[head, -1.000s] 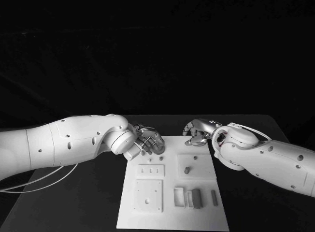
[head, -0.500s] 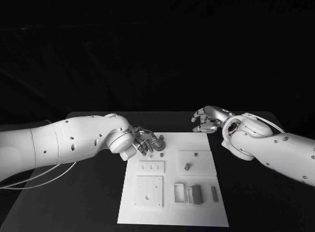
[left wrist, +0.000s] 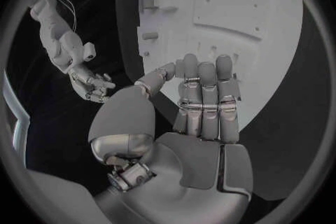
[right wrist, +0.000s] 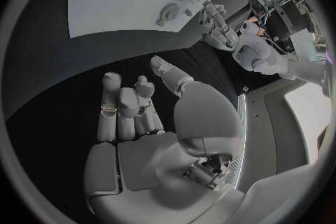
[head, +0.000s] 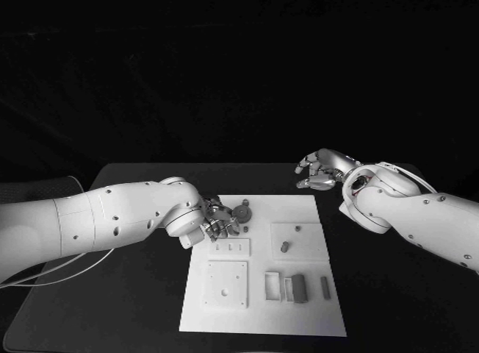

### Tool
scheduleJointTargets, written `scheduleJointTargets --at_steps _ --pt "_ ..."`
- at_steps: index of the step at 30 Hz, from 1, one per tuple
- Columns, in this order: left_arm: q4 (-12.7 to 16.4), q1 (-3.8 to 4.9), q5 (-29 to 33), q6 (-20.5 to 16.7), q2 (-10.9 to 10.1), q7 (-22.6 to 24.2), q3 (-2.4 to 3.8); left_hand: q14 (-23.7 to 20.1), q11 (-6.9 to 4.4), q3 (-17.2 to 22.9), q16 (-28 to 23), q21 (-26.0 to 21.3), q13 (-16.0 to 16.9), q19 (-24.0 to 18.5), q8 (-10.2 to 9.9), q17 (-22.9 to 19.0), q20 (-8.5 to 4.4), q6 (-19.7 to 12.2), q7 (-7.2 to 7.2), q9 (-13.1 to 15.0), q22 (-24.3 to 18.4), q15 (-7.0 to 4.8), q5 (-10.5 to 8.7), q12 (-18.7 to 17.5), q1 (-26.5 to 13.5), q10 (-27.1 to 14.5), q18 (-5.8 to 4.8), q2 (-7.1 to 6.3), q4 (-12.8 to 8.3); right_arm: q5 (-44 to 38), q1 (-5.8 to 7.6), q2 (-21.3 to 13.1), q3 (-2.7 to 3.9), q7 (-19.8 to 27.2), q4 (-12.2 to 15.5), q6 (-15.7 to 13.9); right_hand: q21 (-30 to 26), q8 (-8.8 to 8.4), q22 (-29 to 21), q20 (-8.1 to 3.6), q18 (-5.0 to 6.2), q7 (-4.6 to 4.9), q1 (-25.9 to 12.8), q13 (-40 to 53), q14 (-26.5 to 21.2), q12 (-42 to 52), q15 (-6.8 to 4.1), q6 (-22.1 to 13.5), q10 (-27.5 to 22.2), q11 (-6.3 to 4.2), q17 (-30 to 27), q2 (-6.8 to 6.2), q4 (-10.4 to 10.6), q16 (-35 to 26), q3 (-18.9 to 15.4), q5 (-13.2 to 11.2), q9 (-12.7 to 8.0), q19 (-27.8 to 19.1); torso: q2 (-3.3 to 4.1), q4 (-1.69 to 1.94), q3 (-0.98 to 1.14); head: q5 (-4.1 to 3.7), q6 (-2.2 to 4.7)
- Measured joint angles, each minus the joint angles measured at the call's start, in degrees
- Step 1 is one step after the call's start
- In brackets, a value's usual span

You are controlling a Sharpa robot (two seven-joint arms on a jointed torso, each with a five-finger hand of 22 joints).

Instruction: Assemble the parts on the task board

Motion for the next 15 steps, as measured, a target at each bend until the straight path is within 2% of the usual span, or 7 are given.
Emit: scheduleJointTargets --at_steps 10,15 --pt "-1.16 -1.17 -6.99 0.26 0.98 -0.57 0.03 0.07 -0.32 0.0 0.98 0.24 0.48 0.59 0.66 -0.73 -0.41 0.26 -0.47 0.02 0.44 -0.54 0.27 0.81 -0.37 0.25 -0.03 -0.37 0.01 0.42 -0.01 -0.39 0.38 0.13 0.8 -0.09 0.0 0.0 0.0 0.0 -0.21 0.07 0.0 -0.05 0.02 0.0 0.01 -0.06 -0.01 0.0 0.0 0.0 0.0 0.0 0.0 0.0 0.0 0.0 -0.03 0.03 -0.08 -0.28 -0.93" --pt "-1.56 -1.73 -9.5 1.8 1.23 -0.9 0.03 0.07 -0.32 0.0 1.25 0.24 0.63 0.59 1.21 -0.94 -0.4 0.16 -0.57 0.02 0.53 -0.53 0.26 1.03 -0.36 0.24 -0.04 -0.36 0.01 0.5 0.0 -0.43 0.43 0.16 1.07 -0.09 0.0 0.0 0.0 0.0 -0.23 0.1 0.0 -0.05 0.08 0.0 0.08 -0.1 -0.02 0.01 0.0 0.0 0.0 0.0 0.0 0.0 0.0 0.0 -0.04 0.02 -0.08 -0.35 -1.42"
